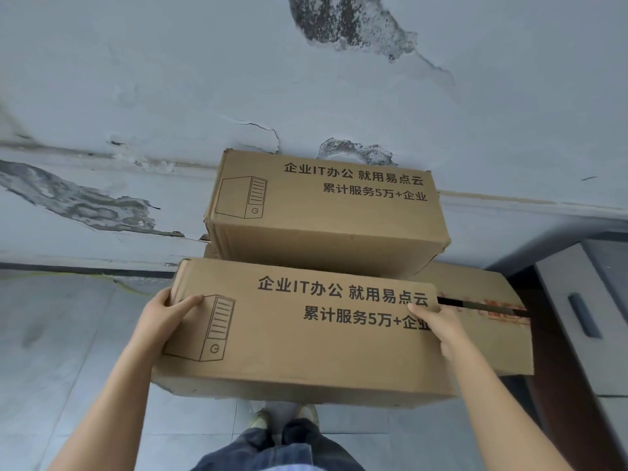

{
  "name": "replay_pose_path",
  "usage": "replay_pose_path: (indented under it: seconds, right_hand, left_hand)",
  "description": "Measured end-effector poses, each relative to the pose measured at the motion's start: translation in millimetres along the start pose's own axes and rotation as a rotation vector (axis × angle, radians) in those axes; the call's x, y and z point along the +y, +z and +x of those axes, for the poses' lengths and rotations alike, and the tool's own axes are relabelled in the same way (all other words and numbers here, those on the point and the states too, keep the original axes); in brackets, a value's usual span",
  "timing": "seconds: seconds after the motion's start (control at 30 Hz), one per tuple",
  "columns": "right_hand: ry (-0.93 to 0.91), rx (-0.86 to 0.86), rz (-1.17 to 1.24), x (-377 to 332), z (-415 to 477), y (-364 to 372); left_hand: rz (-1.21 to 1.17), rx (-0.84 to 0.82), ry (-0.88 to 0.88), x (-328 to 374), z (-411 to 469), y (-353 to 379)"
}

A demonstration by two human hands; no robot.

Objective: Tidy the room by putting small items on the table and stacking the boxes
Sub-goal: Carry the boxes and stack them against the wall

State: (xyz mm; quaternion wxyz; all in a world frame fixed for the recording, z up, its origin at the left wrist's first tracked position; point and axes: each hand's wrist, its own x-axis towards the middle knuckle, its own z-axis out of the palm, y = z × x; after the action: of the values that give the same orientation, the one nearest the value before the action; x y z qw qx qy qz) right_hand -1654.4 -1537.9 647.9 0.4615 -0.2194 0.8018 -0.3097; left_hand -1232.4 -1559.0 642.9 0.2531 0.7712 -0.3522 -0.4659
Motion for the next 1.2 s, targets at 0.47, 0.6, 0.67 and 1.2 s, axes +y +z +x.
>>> replay_pose_path:
  seconds: [0.47,0.6,0.67,1.2]
  right_hand:
    - [-0.263,0.222,-0.252,12,12,-7]
    - [-0.224,0.328,-0.347,29,4,-5]
    - [-0.188,0.430,-0.422,33,-4,3]
    - [-0.298,0.418,-0.687,83,-103,70]
  left_hand:
    - [0.170,0.147,-0.087,-1,-14,37]
    - [0.204,0.191,-0.060,-17,-13,37]
    - [0.219,0.194,-0.051,-20,-11,37]
    - [0.286,0.254,0.134,-27,-26,37]
